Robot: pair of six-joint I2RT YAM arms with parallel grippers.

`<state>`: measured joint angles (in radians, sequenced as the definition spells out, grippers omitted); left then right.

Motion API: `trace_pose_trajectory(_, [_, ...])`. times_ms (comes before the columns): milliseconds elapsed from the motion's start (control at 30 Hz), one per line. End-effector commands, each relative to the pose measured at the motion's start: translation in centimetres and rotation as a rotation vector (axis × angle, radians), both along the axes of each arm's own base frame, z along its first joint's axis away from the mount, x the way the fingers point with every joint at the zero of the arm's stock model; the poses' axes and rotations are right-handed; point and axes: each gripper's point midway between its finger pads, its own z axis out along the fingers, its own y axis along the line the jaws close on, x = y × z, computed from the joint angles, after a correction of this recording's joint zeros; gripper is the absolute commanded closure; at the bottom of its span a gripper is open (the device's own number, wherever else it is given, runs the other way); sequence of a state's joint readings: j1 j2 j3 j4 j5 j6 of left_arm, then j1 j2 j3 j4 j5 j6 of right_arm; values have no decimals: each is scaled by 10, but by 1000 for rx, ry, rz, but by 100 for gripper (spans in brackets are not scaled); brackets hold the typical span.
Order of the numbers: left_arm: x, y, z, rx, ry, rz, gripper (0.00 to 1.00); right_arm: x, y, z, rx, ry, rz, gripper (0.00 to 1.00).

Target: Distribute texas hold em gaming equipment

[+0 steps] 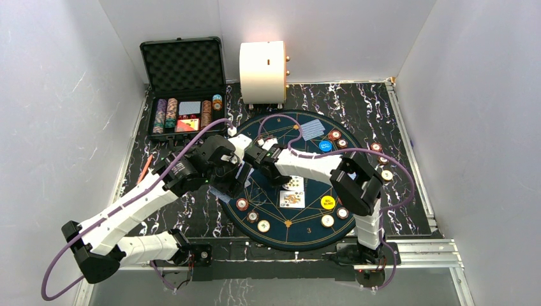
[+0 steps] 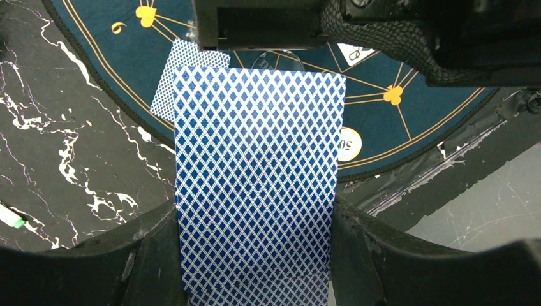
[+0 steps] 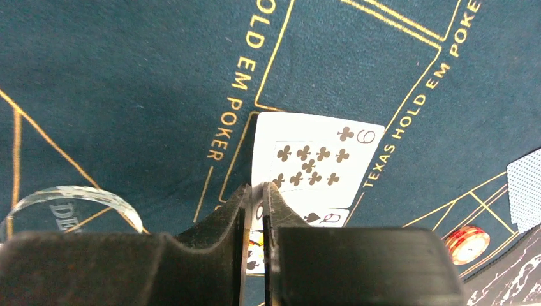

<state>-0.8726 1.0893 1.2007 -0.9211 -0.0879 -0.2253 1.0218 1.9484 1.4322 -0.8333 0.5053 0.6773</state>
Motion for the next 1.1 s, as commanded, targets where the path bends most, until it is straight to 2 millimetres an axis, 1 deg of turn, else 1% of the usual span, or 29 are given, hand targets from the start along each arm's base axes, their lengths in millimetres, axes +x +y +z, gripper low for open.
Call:
trace_pose_trajectory(0, [3,1,7,-11,-16,17,100,-1,-3,2,22,-3,-11,79])
trace_pose_trajectory(100, [4,0,6,-9,-14,16,100,1,2,8,56,2,-10,71])
trace_pose_trajectory(167, [4,-1,7,-11,-12,16,100,3,5,17,84,-2,-6,63])
trace_pose_trajectory(333, [5,-1,8,-5,-11,20,100,3,21,49,248,0,34,45])
trace_pose_trajectory(400, [6,-2,8,-1,-9,22,100,1,27,64,327,8,56,40])
trace_pose_trajectory(433, [7,-3,8,-1,-8,21,100,1,29,75,378,10,64,40])
trace_pose_trajectory(500, [8,-4,7,3,-4,22,100,0,29,87,455,28,81,37])
trace_pose_trajectory(567, [9,-7,7,5,0,18,100,-1,19,95,519,50,91,32])
trace_pose_trajectory(667, [10,-12,4,8,11,0,100,1,-10,96,590,78,82,28])
trace_pose_trajectory(733, [11,-14,2,16,18,-11,100,7,-27,98,671,96,85,27])
trace_pose_trajectory(767, [12,-16,0,23,24,-22,100,9,-34,101,725,111,89,26])
trace_pose_trajectory(800, [10,-19,0,18,34,-43,100,11,-36,109,793,126,110,25])
trace_pose_trajectory(833, [10,-22,0,10,37,-60,100,13,-35,120,872,133,137,23])
trace_pose_trajectory(900, [11,-28,1,-9,23,-94,100,10,-22,144,1025,162,215,20])
trace_pose_trajectory(1000, [12,-36,4,-39,6,-136,100,1,0,176,1231,236,304,21])
trace_pose_trajectory(1067, [12,-40,4,-47,12,-153,100,-7,9,189,1332,300,342,22])
